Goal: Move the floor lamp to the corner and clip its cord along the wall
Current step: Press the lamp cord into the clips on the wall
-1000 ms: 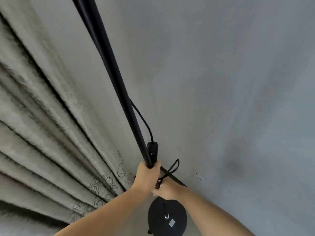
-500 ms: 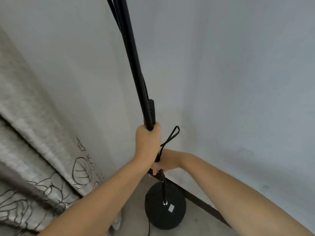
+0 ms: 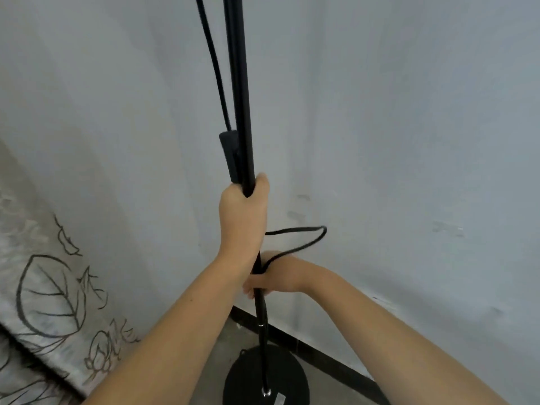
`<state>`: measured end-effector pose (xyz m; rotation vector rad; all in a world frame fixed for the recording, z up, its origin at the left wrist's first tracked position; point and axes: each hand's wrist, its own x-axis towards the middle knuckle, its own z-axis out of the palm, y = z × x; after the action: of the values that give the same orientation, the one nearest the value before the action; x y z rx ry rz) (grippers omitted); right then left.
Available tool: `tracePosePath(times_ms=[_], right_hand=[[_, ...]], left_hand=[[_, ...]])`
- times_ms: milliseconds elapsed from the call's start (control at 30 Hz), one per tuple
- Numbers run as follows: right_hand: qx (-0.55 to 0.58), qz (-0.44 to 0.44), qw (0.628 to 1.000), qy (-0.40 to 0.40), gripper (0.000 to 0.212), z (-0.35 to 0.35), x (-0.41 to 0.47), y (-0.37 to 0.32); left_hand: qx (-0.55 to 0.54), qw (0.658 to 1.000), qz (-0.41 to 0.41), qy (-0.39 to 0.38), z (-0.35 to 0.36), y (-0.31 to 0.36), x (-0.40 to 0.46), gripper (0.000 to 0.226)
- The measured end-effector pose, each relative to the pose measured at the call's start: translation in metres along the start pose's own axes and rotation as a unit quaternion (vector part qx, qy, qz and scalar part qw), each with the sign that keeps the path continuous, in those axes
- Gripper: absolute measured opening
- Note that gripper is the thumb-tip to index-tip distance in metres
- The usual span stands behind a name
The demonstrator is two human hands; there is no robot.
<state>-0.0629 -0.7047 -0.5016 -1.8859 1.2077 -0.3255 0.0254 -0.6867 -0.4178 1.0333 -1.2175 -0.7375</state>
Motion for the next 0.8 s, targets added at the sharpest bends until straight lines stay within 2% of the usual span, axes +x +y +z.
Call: tracePosePath(times_ms=[67, 167, 267, 333, 367, 433, 500, 567, 633, 700, 800], right_hand=[[0.024, 0.010, 0.997, 0.066, 0.041, 0.008, -0.011, 0.011], [0.014, -0.015, 0.987, 0.161, 0.021, 0.016, -0.034, 0.032], [0.091, -0.036, 0.968, 0.233, 0.031, 0.007, -0.060, 0.048], [0.200, -0.035, 0.958, 0.202, 0.039, -0.007, -0.080, 0.057], [0.269, -0.038, 0.948, 0.167, 0.037, -0.015, -0.090, 0.062], [0.397, -0.051, 0.909, 0.118, 0.032, -0.034, -0.114, 0.067], [0.450, -0.080, 0.879, 0.132, 0.038, -0.052, -0.136, 0.069], [0.431, -0.097, 0.873, 0.206, 0.044, -0.067, -0.149, 0.063], [0.380, -0.087, 0.872, 0.296, 0.039, -0.074, -0.148, 0.052], [0.339, -0.057, 0.866, 0.363, 0.027, -0.071, -0.136, 0.044], [0.262, -0.007, 0.872, 0.413, 0.030, -0.059, -0.115, 0.041]], left_hand=[[-0.010, 0.999, 0.042, -0.014, -0.001, -0.009, -0.006, 0.027], [-0.011, 0.996, 0.088, -0.018, -0.003, -0.024, -0.020, 0.007], [0.010, 0.992, 0.124, 0.007, -0.007, -0.036, -0.029, 0.017], [0.039, 0.990, 0.134, 0.020, -0.013, -0.039, -0.029, 0.021], [0.058, 0.988, 0.144, 0.026, -0.016, -0.041, -0.029, 0.025], [0.088, 0.979, 0.180, 0.031, -0.024, -0.045, -0.030, 0.030], [0.096, 0.967, 0.235, 0.028, -0.026, -0.044, -0.035, 0.033], [0.089, 0.951, 0.293, 0.035, -0.024, -0.039, -0.039, 0.026], [0.063, 0.943, 0.324, 0.048, -0.015, -0.034, -0.045, 0.017], [0.016, 0.957, 0.287, 0.030, -0.002, -0.028, -0.055, 0.016], [-0.051, 0.984, 0.159, -0.063, 0.024, -0.029, -0.072, 0.005]])
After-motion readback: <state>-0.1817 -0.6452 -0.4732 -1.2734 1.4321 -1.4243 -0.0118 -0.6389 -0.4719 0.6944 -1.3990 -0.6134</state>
